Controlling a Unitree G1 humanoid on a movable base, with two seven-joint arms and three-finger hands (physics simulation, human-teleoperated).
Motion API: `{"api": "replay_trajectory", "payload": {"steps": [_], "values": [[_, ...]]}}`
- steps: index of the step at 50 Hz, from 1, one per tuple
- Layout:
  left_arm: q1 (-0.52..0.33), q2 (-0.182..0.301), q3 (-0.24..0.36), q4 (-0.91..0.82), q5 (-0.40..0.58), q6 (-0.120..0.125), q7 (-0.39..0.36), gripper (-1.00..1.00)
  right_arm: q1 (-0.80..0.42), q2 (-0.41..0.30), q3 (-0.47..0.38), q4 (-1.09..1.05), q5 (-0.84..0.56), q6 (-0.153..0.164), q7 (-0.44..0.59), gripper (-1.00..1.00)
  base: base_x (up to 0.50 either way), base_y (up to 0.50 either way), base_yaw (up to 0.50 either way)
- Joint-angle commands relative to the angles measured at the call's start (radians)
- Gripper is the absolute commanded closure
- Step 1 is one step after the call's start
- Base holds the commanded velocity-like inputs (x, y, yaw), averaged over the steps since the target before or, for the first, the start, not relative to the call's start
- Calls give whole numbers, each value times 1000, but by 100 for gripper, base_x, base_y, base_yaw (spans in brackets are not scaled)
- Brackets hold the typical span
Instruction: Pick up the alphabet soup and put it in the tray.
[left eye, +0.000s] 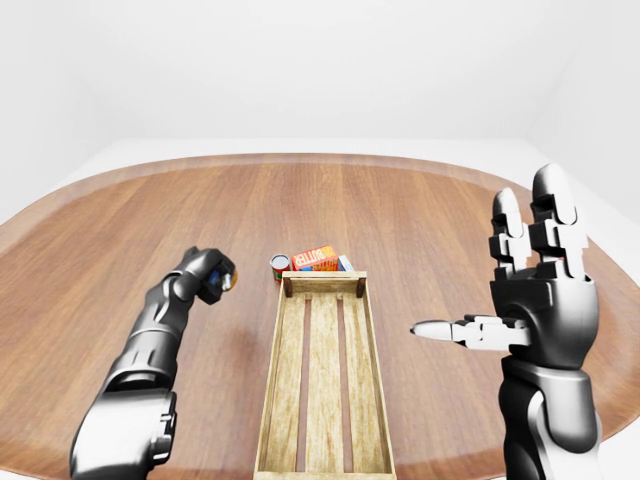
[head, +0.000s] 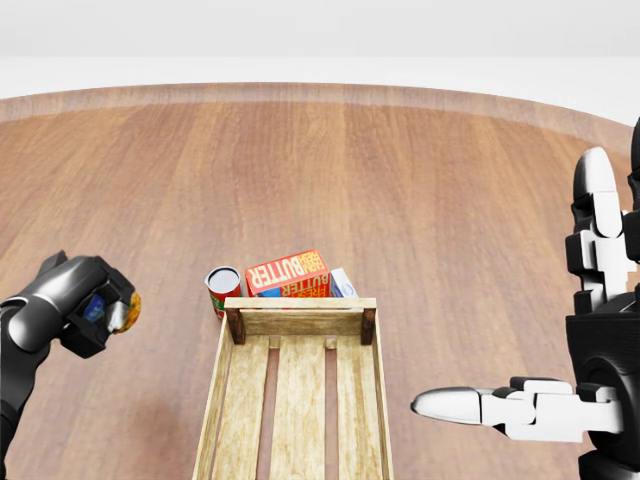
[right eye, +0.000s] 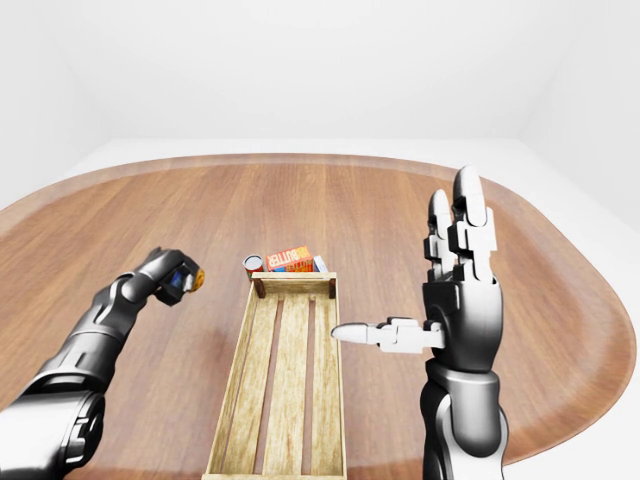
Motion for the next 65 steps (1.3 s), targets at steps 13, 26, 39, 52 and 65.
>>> {"api": "replay_trajectory", "payload": {"steps": [13, 26, 39, 52, 65], "values": [[5, -25, 77, -802, 43, 113, -428, 99, 1, 0, 0, -13, 3, 0, 0, -98, 0, 0, 0], [-125, -82, 22, -867, 120, 106, -440, 99, 0, 1, -1, -19, 4, 0, -1, -98, 0, 0, 0], [-56, -234, -56, -958, 260, 29, -440, 98, 2, 1, -2, -32, 8, 0, -2, -98, 0, 0, 0], [54, -355, -131, -937, 392, 0, -440, 99, 2, 1, 0, -32, 6, 0, -1, -98, 0, 0, 0], [178, -436, -195, -896, 456, 0, -440, 98, 5, 2, -5, -48, 8, 0, 2, -98, 0, 0, 0]]}}
